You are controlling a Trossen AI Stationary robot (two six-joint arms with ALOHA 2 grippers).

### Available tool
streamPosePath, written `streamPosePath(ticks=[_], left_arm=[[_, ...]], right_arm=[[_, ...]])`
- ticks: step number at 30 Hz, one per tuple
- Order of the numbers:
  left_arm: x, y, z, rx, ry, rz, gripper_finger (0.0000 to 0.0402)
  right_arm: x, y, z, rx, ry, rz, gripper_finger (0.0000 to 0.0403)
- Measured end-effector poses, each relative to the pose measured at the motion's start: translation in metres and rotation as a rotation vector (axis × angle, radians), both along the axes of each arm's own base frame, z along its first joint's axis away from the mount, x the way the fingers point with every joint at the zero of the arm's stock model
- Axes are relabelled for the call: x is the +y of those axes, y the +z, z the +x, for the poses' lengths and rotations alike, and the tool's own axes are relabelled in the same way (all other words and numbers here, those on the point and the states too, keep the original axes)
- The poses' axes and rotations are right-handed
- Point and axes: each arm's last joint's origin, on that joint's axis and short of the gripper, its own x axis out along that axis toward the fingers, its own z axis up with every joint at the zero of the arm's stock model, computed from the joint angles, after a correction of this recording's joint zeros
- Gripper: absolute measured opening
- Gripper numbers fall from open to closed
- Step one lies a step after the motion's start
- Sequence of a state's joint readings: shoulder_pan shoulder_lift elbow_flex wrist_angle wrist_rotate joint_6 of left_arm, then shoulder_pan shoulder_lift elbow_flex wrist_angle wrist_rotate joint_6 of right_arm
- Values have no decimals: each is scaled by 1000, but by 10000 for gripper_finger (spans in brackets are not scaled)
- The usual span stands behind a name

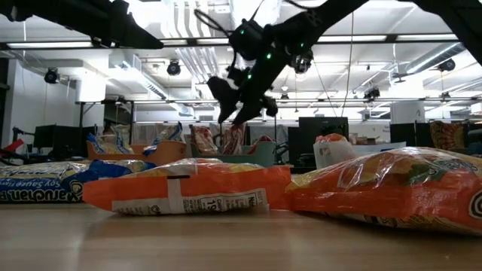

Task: Sort Maruchan noodles
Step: Put the orange noodle pack into the transparent bin

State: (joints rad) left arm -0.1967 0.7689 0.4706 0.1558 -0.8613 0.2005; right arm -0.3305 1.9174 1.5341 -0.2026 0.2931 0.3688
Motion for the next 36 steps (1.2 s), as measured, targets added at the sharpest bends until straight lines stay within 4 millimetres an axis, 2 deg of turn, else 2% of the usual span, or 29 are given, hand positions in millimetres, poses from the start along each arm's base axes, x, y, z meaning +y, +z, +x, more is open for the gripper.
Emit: streamPosePath(ticks=[4, 6, 11, 14, 18, 22, 26, 31, 36], left_arm=[[0, -1, 1, 8, -3, 6, 139], [-1, -1, 1, 8, -17, 4, 139], [-2, 1, 2, -10, -79, -6, 139], [-4, 4, 5, -42, -146, -17, 139], [-7, 8, 10, -62, -212, -35, 139], [-10, 10, 21, -55, -271, -69, 139], [-16, 6, 36, -21, -389, -118, 139], [-26, -3, 54, 34, -547, -202, 139], [-34, -1, 70, 53, -564, -216, 139]], right_arm=[[8, 25, -13, 5, 7, -2, 208], [18, 39, -21, 23, 26, 4, 213], [63, 71, -42, 79, 133, 12, 216], [95, 75, -55, 101, 214, 6, 215], [138, 67, -78, 131, 332, 8, 215], [173, 48, -104, 177, 450, 29, 215], [197, 27, -126, 187, 623, 210, 215], [212, 7, -133, 156, 825, 583, 210], [233, -7, -131, 195, 878, 735, 183]])
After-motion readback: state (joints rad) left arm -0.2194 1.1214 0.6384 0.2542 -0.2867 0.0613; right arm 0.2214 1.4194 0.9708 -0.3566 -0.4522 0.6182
